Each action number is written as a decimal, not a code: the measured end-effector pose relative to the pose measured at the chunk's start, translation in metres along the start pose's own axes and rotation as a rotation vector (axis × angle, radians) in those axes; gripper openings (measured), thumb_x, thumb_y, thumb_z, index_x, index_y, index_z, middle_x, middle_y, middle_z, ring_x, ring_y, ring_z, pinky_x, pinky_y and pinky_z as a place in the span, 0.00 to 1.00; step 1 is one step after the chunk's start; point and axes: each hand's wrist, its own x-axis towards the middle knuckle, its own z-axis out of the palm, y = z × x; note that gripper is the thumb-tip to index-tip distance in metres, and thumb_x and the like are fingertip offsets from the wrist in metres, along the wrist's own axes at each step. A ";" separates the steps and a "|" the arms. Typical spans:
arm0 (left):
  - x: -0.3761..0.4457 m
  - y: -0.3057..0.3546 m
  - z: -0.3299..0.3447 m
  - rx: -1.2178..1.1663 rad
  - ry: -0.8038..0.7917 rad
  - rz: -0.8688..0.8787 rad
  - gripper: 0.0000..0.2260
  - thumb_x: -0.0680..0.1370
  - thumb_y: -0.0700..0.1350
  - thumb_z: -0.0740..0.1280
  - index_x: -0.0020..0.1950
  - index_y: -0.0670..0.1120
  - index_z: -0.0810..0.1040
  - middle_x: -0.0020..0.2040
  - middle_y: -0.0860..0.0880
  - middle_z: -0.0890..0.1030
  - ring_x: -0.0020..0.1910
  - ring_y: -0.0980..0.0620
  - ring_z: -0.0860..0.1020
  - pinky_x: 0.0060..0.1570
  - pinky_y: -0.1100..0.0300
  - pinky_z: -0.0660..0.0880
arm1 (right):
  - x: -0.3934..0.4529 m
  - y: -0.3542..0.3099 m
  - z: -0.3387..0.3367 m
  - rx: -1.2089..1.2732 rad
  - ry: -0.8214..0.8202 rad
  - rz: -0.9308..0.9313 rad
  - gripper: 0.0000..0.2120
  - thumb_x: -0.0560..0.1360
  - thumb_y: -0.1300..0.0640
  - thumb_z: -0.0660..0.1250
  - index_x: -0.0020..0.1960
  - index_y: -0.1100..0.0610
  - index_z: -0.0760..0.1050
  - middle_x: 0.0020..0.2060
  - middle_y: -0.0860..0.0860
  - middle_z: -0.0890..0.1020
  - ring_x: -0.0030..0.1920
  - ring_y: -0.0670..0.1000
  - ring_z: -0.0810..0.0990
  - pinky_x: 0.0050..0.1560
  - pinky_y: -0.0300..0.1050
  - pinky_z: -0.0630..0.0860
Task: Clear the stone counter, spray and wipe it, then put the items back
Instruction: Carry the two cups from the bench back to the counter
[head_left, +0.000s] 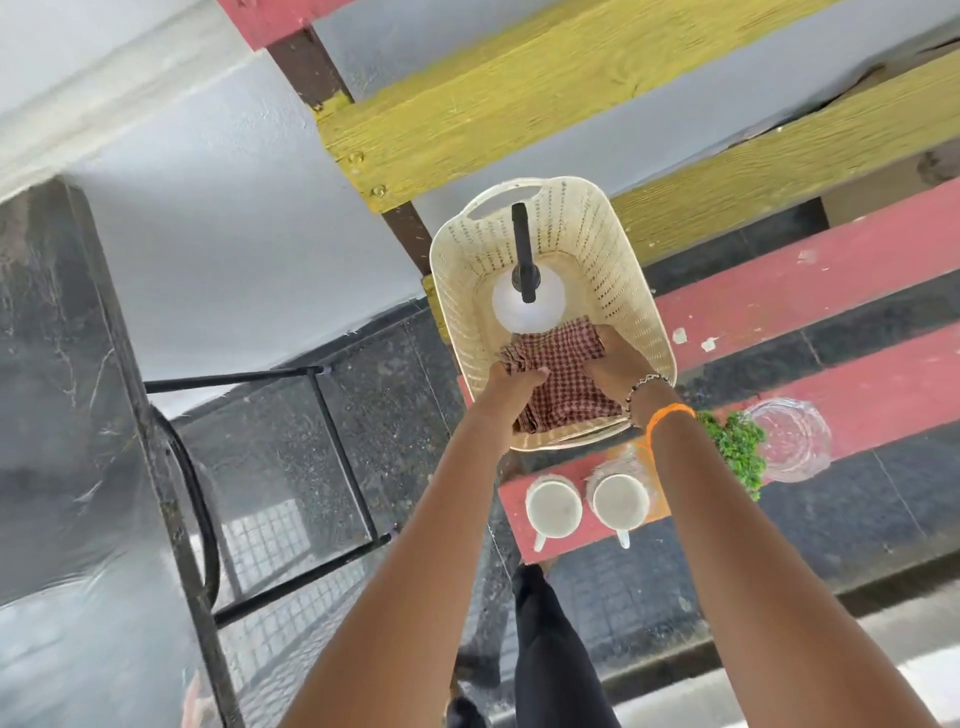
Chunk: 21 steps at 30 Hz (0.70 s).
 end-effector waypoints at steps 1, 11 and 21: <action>0.001 0.001 0.000 0.002 0.006 -0.004 0.28 0.77 0.48 0.65 0.74 0.44 0.57 0.74 0.43 0.62 0.70 0.43 0.63 0.69 0.48 0.62 | 0.002 0.000 0.000 -0.009 -0.001 0.007 0.26 0.75 0.65 0.56 0.72 0.55 0.60 0.53 0.58 0.76 0.47 0.56 0.74 0.36 0.45 0.69; -0.046 -0.013 -0.012 0.030 0.130 0.322 0.07 0.78 0.41 0.60 0.51 0.50 0.75 0.56 0.49 0.77 0.48 0.55 0.77 0.50 0.60 0.75 | -0.044 -0.005 -0.009 0.041 0.102 -0.094 0.17 0.76 0.66 0.54 0.60 0.63 0.75 0.60 0.58 0.79 0.61 0.57 0.75 0.65 0.51 0.69; -0.072 -0.105 -0.016 0.035 0.186 0.241 0.07 0.78 0.39 0.60 0.44 0.46 0.76 0.34 0.50 0.73 0.34 0.55 0.70 0.35 0.64 0.67 | -0.130 0.058 0.020 0.255 0.204 -0.117 0.10 0.75 0.65 0.58 0.41 0.55 0.76 0.31 0.43 0.75 0.35 0.42 0.74 0.35 0.28 0.68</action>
